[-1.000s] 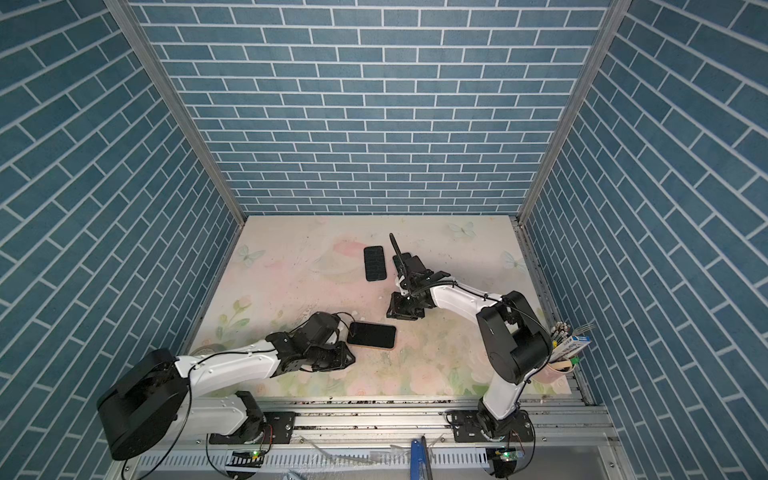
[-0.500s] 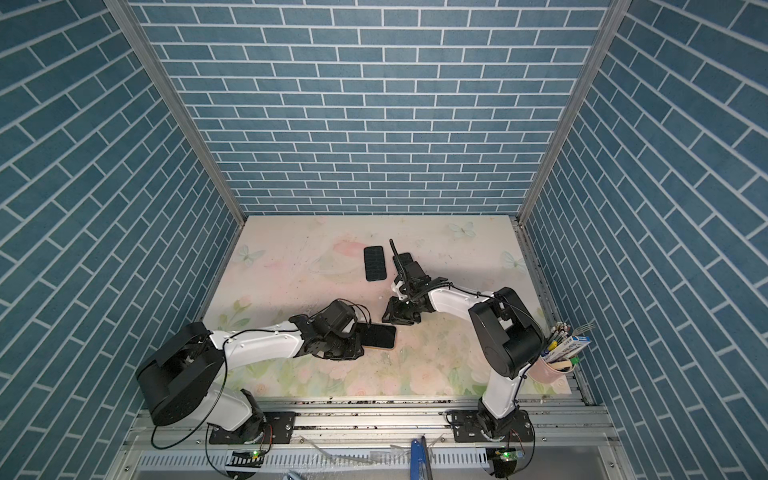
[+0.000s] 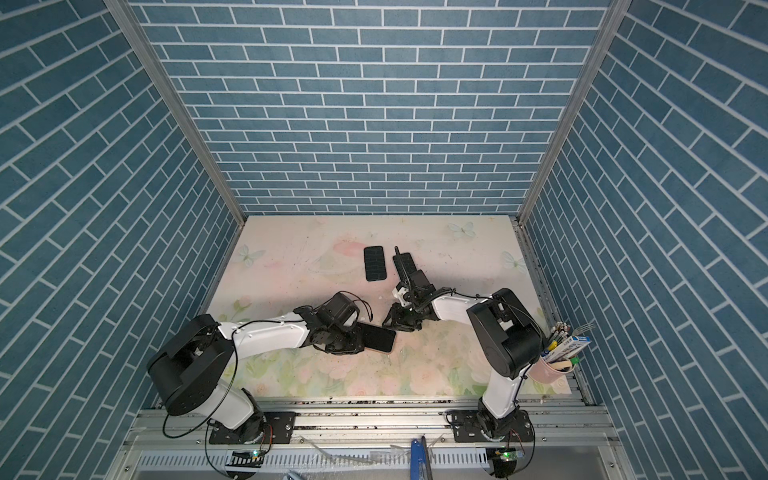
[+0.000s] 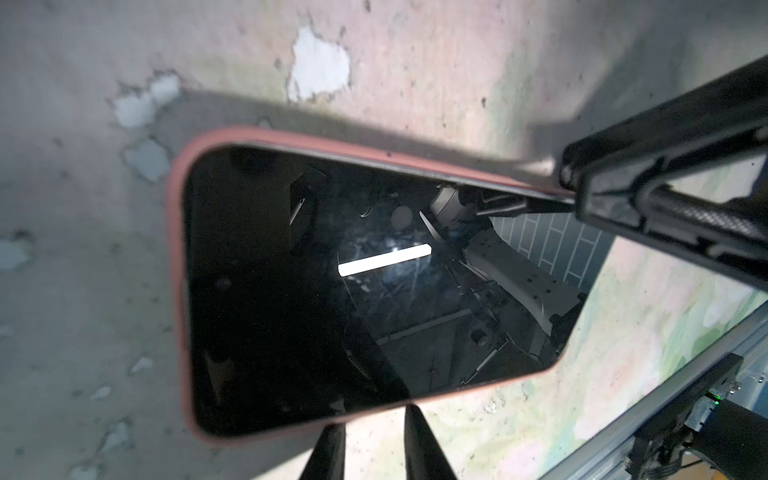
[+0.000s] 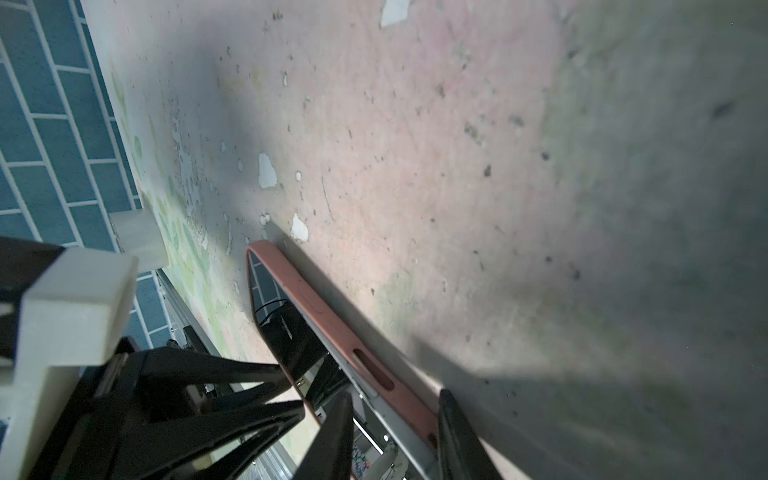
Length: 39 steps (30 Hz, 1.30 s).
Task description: Put the phone into the phone case
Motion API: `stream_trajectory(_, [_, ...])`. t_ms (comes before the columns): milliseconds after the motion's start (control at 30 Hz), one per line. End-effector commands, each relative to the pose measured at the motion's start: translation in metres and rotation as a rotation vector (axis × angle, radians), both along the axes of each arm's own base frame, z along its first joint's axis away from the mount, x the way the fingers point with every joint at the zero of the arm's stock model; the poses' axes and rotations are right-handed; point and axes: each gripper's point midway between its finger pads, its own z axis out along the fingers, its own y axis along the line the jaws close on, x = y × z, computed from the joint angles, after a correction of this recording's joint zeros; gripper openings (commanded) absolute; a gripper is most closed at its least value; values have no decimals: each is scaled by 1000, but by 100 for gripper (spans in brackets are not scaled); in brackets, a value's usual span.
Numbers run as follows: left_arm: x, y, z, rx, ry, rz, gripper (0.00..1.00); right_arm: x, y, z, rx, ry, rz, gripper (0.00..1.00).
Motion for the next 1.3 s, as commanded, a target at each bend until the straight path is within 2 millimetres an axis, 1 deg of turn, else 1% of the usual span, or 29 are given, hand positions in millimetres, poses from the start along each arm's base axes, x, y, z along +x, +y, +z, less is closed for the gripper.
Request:
stream_trajectory(0, [5, 8, -7, 61, 10, -19, 27, -11, -2, 4, 29, 31, -19, 35])
stream_trajectory(200, [19, -1, -4, 82, -4, -53, 26, -22, -7, 3, 71, 57, -63, 34])
stream_trajectory(367, [34, -14, 1, 68, -22, -64, 27, -30, -14, 4, 74, 59, -93, 34])
stream_trajectory(467, [41, -22, 4, 54, -25, -70, 26, -31, -17, 7, 74, 53, -106, 34])
stream_trajectory(567, [45, -26, 8, 41, -37, -63, 25, -33, -18, 11, 79, 49, -118, 34])
stream_trajectory(700, [44, -23, 13, 31, -52, -49, 24, -38, -19, 12, 80, 54, -127, 34])
stream_trajectory(833, [35, -18, 16, -17, -55, -1, 24, -47, -16, 10, 63, 58, -126, 34])
stream_trajectory(900, [31, -15, 23, -56, -67, 32, 26, -50, -17, 8, 41, 56, -127, 34])
stream_trajectory(1000, [30, -13, 41, -128, -118, 82, 33, -56, -15, 9, 40, 60, -120, 34])
stream_trajectory(1033, [29, -10, 43, -142, -130, 99, 34, -58, -13, 10, 42, 62, -117, 34])
stream_trajectory(1100, [25, -6, 43, -185, -144, 139, 35, -62, -10, 13, 45, 59, -113, 34])
stream_trajectory(1233, [12, -1, 28, -287, -169, 204, 36, -73, -8, 20, 42, 24, -108, 33])
stream_trajectory(1267, [11, -1, 29, -310, -184, 214, 35, -75, -9, 22, 41, 10, -112, 33])
